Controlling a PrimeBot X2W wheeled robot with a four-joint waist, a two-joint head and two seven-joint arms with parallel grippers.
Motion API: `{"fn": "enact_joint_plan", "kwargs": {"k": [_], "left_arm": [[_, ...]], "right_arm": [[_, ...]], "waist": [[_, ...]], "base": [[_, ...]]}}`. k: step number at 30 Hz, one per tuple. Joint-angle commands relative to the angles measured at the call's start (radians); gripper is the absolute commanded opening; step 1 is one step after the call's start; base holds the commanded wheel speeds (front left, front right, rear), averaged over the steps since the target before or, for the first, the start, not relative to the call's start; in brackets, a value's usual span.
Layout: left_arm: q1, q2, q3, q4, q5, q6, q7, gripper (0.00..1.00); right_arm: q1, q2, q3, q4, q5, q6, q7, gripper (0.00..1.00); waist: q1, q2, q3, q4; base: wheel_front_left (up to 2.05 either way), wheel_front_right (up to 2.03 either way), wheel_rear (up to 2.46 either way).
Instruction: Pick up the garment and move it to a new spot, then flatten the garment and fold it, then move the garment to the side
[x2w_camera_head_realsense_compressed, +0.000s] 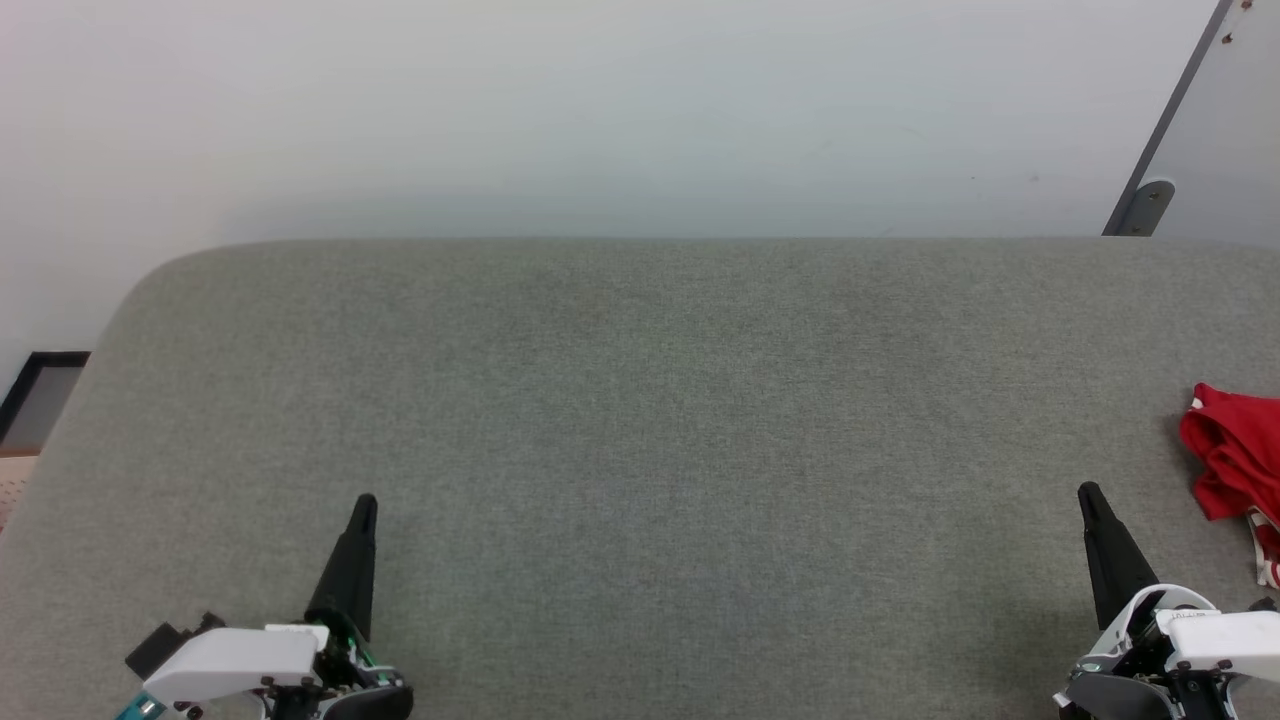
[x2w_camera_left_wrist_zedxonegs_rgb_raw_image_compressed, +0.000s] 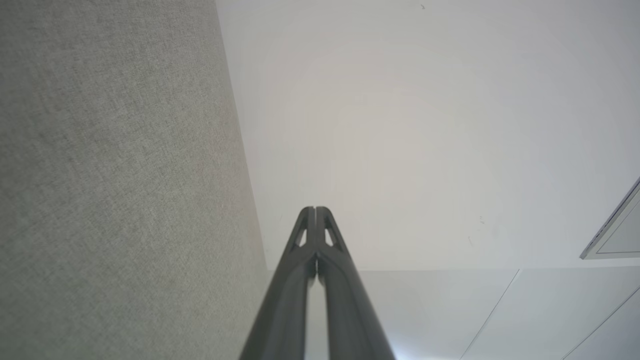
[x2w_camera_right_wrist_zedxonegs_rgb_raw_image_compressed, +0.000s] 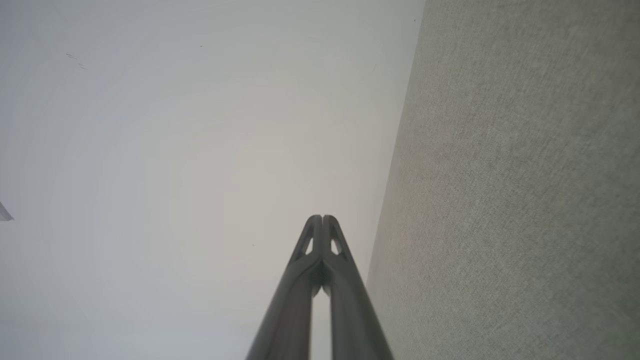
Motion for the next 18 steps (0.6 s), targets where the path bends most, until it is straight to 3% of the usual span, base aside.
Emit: {"fn": "enact_joint_plan", "kwargs": {"k": [1, 18], "left_arm": [[-0.011, -0.002, 0.003, 0.002, 0.002, -0.003, 0.005, 0.00], [-0.011, -0.004, 0.005, 0.002, 0.004, -0.003, 0.007, 0.00]], "right_arm": [[-0.003, 0.004, -0.001, 0.001, 0.001, -0.001, 0.001, 0.00], [-0.003, 0.004, -0.001, 0.001, 0.001, -0.001, 0.001, 0.00]], "waist": [[0.0000, 0.0000, 0.000, 0.000], [0.0000, 0.0000, 0.000, 0.000]], "base": [[0.00, 0.00, 0.00], [0.00, 0.00, 0.00]]}}
